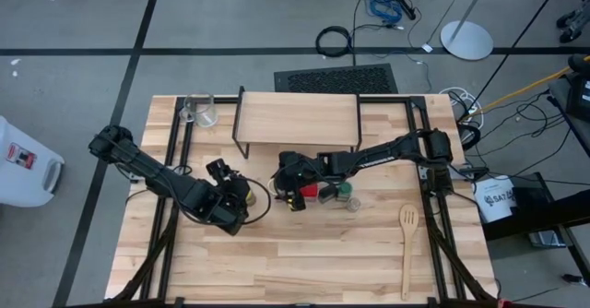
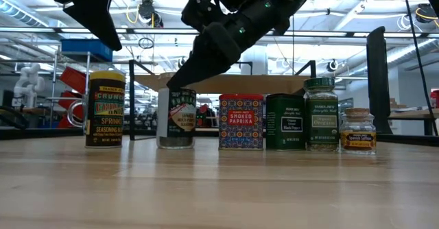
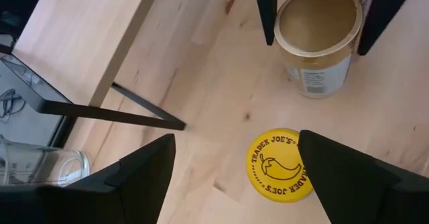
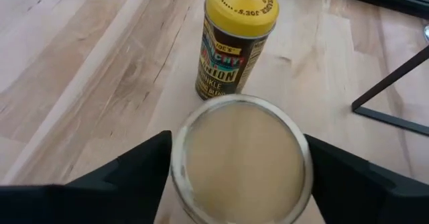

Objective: Shelf spices
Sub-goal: Put the gold seasoning bottle on the shelf

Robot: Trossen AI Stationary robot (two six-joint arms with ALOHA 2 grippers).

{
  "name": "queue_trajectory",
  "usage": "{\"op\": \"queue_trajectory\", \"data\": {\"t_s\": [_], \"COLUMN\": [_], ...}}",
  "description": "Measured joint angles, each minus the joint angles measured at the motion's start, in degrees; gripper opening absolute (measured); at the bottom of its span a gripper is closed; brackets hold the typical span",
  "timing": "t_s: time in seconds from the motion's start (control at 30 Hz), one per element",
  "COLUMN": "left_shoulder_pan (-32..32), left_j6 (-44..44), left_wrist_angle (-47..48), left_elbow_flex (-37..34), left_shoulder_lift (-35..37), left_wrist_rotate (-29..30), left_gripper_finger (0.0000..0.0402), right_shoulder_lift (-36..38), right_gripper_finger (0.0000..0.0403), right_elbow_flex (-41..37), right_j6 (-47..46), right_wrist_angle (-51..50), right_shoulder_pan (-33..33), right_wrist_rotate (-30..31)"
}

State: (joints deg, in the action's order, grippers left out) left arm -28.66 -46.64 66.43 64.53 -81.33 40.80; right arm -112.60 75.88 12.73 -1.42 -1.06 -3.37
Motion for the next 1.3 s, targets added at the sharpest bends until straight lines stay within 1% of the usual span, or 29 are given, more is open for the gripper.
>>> {"op": "queue_trajectory", "data": {"t_s": [0.17,0.3,0.4,0.6,0.9,1.13,1.2,1.3], "left_shoulder_pan": [0.02,0.02,0.02,0.01,0.01,-0.03,-0.25,-0.3], "left_j6": [0.01,0.03,0.05,-0.24,-1.09,-2.74,-5.0,-11.32], "left_wrist_angle": [0.0,0.0,0.0,0.01,0.05,0.33,1.21,6.52], "left_elbow_flex": [0.0,0.0,0.0,0.0,-0.02,-0.02,-0.02,-0.02], "left_shoulder_lift": [0.02,0.02,0.02,0.02,0.02,0.08,0.4,1.47], "left_wrist_rotate": [0.02,0.02,0.02,0.01,-0.01,-0.89,-1.12,-1.07], "left_gripper_finger": [0.0325,0.0325,0.0325,0.0325,0.0325,0.0325,0.0325,0.0325], "right_shoulder_lift": [0.0,0.02,0.2,0.71,1.28,1.88,1.88,1.88], "right_gripper_finger": [0.0267,0.0267,0.0274,0.0267,0.0269,0.0271,0.027,0.0269], "right_elbow_flex": [0.0,0.0,0.0,1.54,10.96,19.23,22.15,26.7], "right_j6": [-0.89,-2.0,-3.41,-6.15,-8.66,-7.36,-6.38,-5.55], "right_wrist_angle": [0.05,-0.15,-0.14,-2.56,-13.93,-23.69,-27.76,-33.83], "right_shoulder_pan": [0.0,0.0,0.0,-0.06,-0.95,-0.9,-0.49,0.5], "right_wrist_rotate": [-1.77,-1.82,-1.75,-1.82,-1.85,-1.82,-1.8,-2.04]}}
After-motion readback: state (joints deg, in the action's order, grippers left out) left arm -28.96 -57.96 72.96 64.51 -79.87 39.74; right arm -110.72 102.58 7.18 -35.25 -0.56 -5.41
